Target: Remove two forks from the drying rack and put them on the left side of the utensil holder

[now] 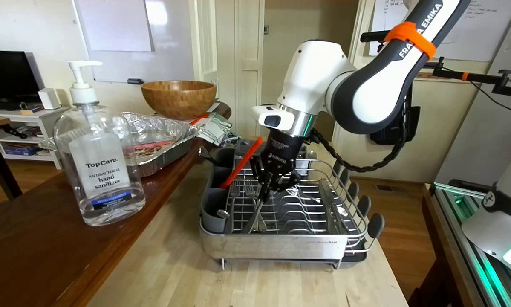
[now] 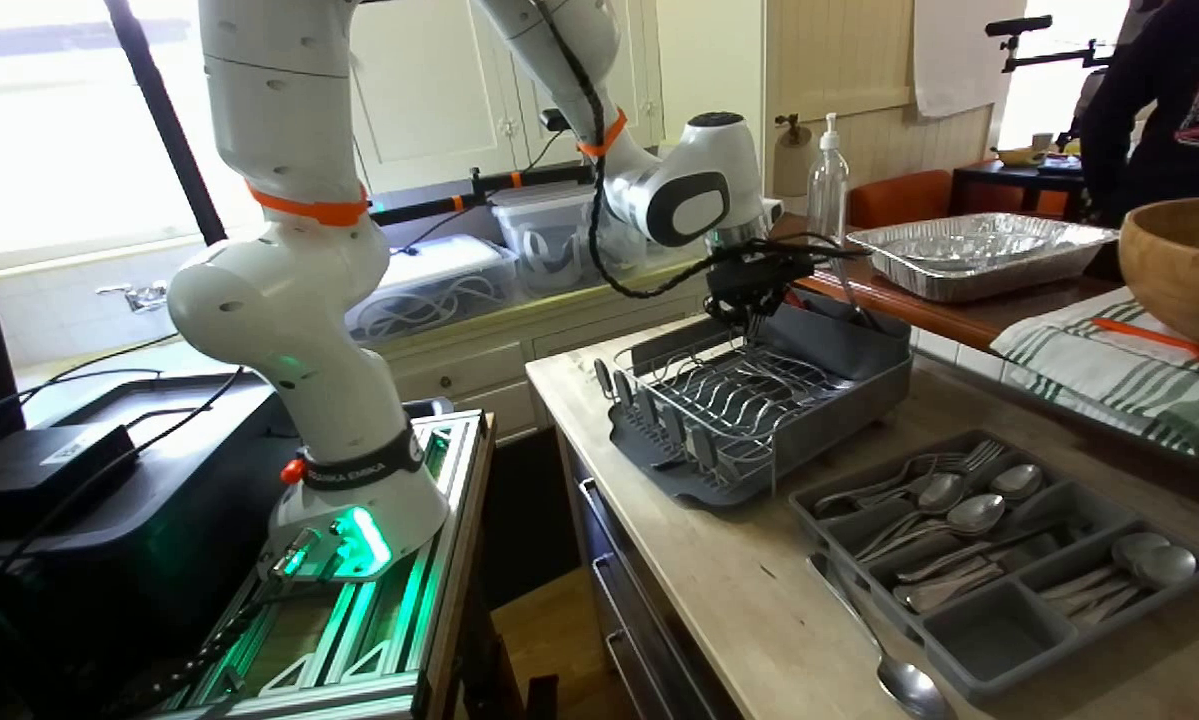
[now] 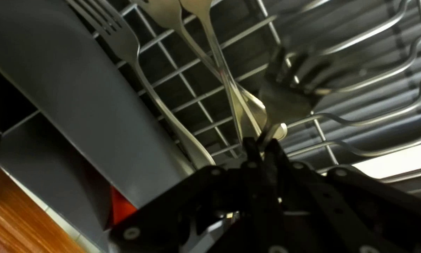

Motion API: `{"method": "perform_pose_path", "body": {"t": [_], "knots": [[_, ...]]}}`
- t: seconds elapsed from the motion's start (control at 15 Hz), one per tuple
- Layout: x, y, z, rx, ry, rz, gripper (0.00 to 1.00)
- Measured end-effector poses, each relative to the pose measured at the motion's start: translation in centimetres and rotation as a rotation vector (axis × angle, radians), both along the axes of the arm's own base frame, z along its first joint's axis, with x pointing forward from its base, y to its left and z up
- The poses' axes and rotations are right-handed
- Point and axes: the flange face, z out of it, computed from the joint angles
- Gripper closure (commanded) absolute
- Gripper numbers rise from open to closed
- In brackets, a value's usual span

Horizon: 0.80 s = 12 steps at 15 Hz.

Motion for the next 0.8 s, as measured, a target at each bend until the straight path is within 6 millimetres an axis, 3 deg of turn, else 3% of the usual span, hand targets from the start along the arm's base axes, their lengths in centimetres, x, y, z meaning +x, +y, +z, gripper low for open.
{"method": "perform_pose_path", "body": {"t": [0.4,0.8], "knots": [[0.0,-2.2,1.4,0.094,0.009,0.127,0.97],[0.3,-9.9,4.3,0.155,0.148,0.085,0.97]]}}
